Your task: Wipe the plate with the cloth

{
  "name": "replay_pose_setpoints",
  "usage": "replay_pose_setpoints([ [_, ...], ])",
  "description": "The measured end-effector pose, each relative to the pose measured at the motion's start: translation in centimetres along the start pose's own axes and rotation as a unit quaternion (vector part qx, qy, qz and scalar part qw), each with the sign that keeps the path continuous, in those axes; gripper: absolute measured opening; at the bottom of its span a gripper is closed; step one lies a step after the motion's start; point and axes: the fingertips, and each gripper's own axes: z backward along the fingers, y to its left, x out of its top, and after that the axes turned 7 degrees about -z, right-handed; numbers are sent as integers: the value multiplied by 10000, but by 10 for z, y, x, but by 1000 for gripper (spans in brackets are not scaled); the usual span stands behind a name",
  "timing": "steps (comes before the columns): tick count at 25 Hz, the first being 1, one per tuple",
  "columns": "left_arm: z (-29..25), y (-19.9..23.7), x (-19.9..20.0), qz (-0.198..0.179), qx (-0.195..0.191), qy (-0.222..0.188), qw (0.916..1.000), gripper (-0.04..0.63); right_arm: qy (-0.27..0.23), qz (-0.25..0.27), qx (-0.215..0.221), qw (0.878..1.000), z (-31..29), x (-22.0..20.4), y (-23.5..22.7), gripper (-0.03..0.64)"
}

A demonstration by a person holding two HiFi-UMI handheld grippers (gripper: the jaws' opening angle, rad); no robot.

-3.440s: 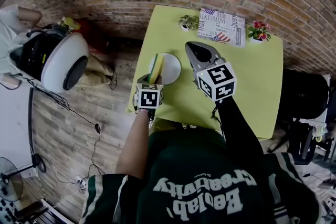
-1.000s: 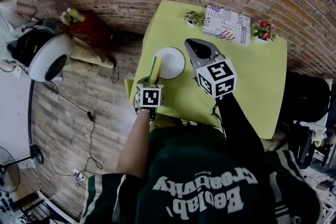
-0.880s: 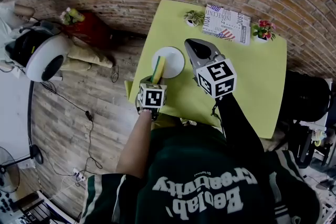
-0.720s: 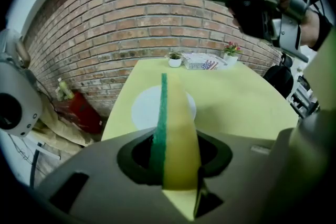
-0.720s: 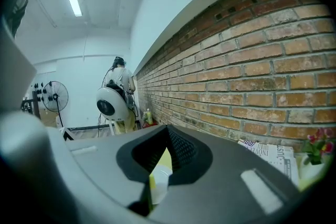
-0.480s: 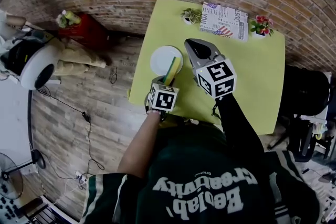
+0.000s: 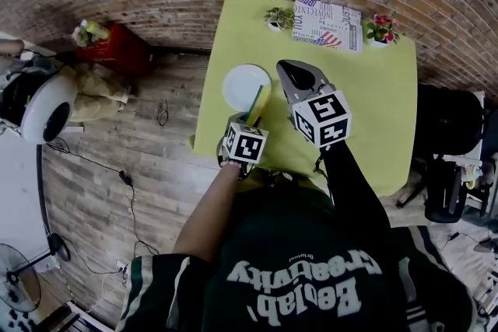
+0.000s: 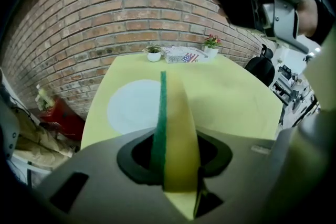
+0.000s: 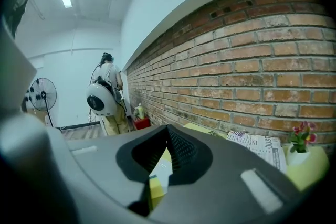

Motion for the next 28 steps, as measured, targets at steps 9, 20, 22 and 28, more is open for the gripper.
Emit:
replay_pose_setpoints([
  [9,9,27,-25,-2,18,65,10000,132,50,78,-210,9997,1,2,18,12],
  [20,26,62,-43,93,315,-60,9994,132,34,172,-381,9991,9,-1,37,12],
  [22,28,70,-46,196,385,-53,9991,132,13,193,-387,9991,12,0,40,12],
  [28,36,89,-53,411,623,-54,9972,132,-6,157,-391,9991,15,-2,38,12],
])
